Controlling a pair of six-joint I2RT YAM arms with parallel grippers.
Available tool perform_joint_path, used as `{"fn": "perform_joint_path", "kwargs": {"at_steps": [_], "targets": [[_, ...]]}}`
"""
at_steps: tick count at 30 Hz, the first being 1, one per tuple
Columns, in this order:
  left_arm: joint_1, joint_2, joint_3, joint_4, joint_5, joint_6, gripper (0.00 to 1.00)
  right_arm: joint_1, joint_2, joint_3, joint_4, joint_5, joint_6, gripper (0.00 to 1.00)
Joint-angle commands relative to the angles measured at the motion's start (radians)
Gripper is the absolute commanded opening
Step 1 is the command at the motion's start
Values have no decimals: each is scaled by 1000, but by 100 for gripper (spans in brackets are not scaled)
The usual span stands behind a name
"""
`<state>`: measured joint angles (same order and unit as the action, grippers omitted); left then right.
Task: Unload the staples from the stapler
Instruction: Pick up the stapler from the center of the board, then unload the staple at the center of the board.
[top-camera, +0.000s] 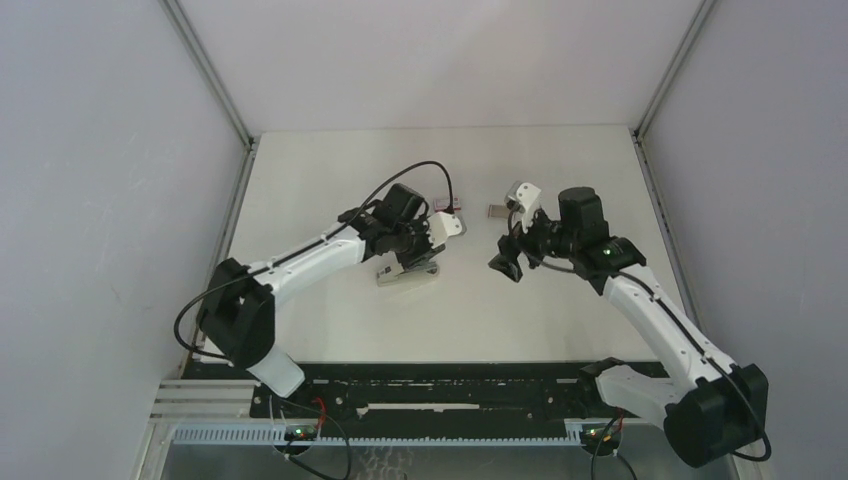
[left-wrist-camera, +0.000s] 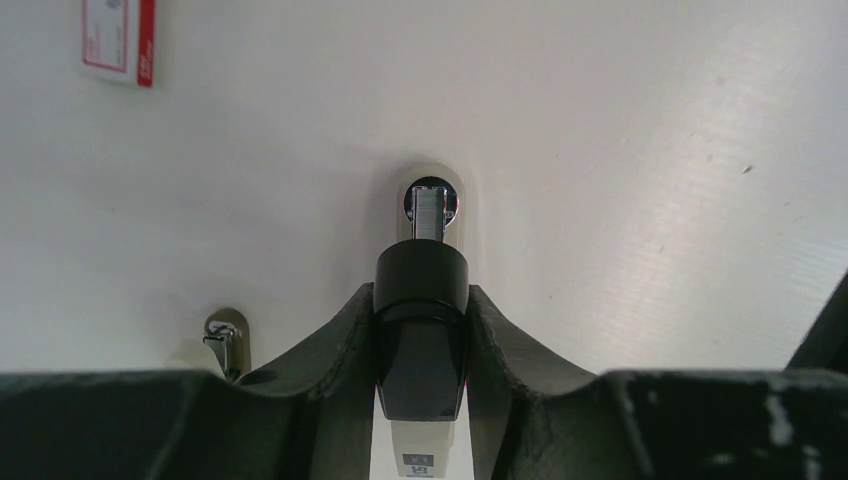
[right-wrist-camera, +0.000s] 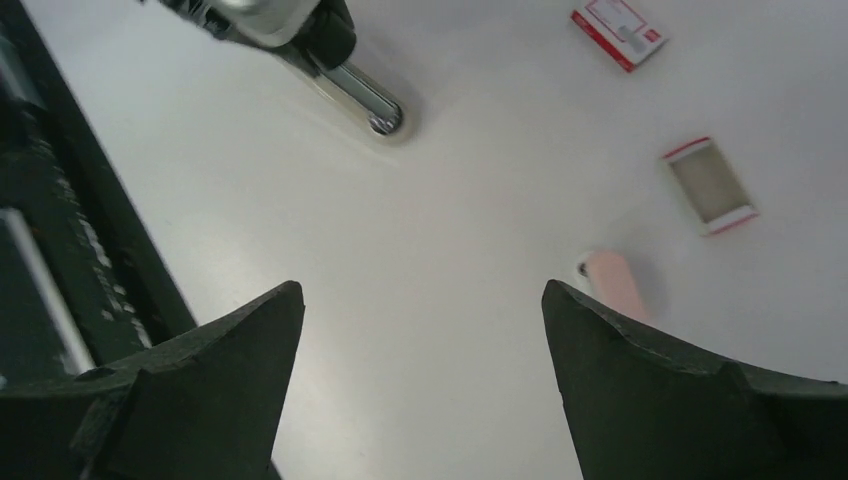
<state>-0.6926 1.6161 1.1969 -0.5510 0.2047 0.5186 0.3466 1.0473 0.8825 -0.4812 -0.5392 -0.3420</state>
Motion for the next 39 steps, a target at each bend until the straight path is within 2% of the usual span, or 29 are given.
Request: {"fn": "perform_joint_path", "kwargs": {"at_steps": [1, 6, 11, 25, 39], "targets": [[-10, -120, -28, 122, 83, -54, 0, -57, 86, 74, 111, -201, 277, 88], [-10, -181, -113, 241, 124, -86, 0, -156, 254, 100, 218, -441, 539, 82], [-10, -250, -182, 328, 166, -98, 0, -161, 391, 99, 292, -525, 670, 79], [-39, -314, -215, 353, 222, -126, 0, -58, 575, 99, 372, -668, 776, 72], [-67, -310, -201, 341, 219, -130, 0, -38, 646, 99, 371, -677, 776, 68]]}}
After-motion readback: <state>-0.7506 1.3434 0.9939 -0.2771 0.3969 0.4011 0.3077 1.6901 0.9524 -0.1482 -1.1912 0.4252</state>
